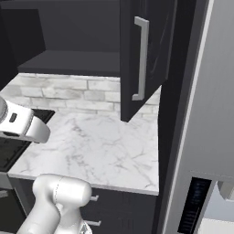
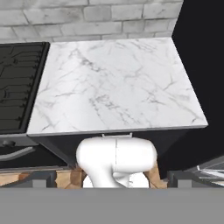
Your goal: Close all open cabinet doors.
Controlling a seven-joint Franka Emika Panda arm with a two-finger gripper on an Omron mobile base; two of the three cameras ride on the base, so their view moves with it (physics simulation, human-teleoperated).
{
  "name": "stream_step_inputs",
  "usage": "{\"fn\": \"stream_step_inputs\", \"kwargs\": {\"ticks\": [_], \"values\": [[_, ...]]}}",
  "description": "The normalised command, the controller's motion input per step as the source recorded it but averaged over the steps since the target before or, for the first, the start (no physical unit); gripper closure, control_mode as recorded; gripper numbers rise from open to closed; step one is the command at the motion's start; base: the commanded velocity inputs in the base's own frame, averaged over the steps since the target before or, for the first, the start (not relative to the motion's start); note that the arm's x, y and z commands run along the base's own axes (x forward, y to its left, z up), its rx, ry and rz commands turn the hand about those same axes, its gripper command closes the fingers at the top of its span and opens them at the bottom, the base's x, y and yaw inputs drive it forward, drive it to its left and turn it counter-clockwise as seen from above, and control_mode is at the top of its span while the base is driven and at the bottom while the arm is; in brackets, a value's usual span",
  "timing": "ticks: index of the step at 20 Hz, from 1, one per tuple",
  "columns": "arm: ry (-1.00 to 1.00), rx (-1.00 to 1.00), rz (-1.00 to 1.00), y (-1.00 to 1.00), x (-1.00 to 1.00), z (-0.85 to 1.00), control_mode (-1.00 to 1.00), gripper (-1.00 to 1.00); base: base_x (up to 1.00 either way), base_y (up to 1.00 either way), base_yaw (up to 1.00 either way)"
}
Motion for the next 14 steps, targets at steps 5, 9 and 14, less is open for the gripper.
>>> {"fn": "stream_step_inputs", "kwargs": {"ticks": [5,9,14], "values": [[-0.32,-0.03,0.00,0.45,-0.59,0.01,-1.00,-1.00,0.00,0.00,0.00],[-0.39,0.00,0.00,0.38,-0.33,0.07,-1.00,-1.00,0.00,0.00,0.00],[-0.36,-0.01,-0.03,0.56,0.00,0.02,-1.00,-1.00,0.00,0.00,0.00]]}}
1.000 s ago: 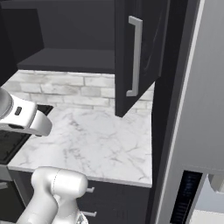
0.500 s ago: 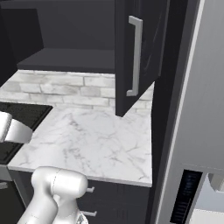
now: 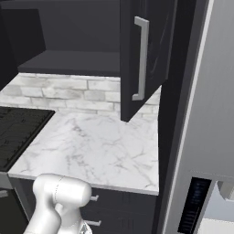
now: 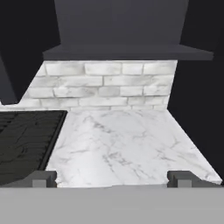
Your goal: Close all open cabinet doors.
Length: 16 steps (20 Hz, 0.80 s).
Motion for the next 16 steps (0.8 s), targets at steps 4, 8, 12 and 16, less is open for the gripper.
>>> {"fn": "stream_step_inputs", "kwargs": {"ticks": [4,8,12,16], "values": [[-0.31,0.00,-0.08,0.65,0.00,0.00,-1.00,-1.00,0.00,0.00,0.00],[-0.29,0.00,-0.11,0.69,0.00,0.00,-1.00,-1.00,0.00,0.00,0.00],[-0.16,0.00,-0.12,0.60,0.02,0.00,-1.00,-1.00,0.00,0.00,0.00],[-0.14,0.00,-0.15,0.52,0.28,0.00,-1.00,-1.00,0.00,0.00,0.00]]}}
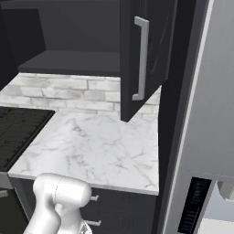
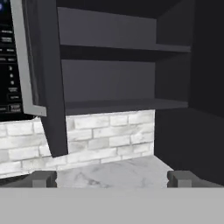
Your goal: Close all open cabinet doors.
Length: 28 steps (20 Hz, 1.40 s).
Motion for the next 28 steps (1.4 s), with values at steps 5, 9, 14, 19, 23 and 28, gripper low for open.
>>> {"fn": "stream_step_inputs", "kwargs": {"ticks": [5,9,14,19,23,28], "values": [[-0.16,0.00,-0.13,0.50,0.54,0.00,-1.00,-1.00,0.00,0.00,0.00],[-0.14,0.00,-0.12,0.50,0.65,0.00,-1.00,-1.00,0.00,0.00,0.00],[-0.10,0.00,-0.14,0.50,0.65,-0.10,-1.00,-1.00,0.00,0.00,0.00],[-0.05,0.00,-0.14,0.49,0.68,-0.17,-1.00,-1.00,0.00,0.00,0.00],[-0.01,0.00,-0.13,0.48,0.61,-0.12,-1.00,-1.00,0.00,0.00,0.00],[0.00,0.01,-0.08,0.15,0.51,0.00,-1.00,-1.00,0.00,0.00,0.00]]}}
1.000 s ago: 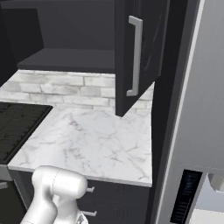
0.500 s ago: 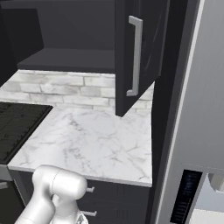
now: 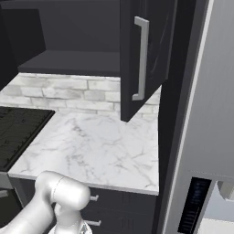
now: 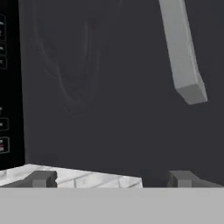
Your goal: Close all open cabinet doors.
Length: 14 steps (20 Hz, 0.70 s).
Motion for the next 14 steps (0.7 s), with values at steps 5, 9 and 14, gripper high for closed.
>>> {"fn": "stream_step_inputs", "kwargs": {"ticks": [5,9,14], "values": [[0.00,0.02,0.00,-0.04,0.36,-0.07,-1.00,-1.00,0.00,0.00,0.00],[0.00,0.01,0.00,-0.12,0.28,-0.08,-1.00,-1.00,0.00,0.00,0.00],[-0.02,0.03,0.00,-0.26,0.24,-0.07,-1.00,-1.00,0.00,0.00,0.00]]}}
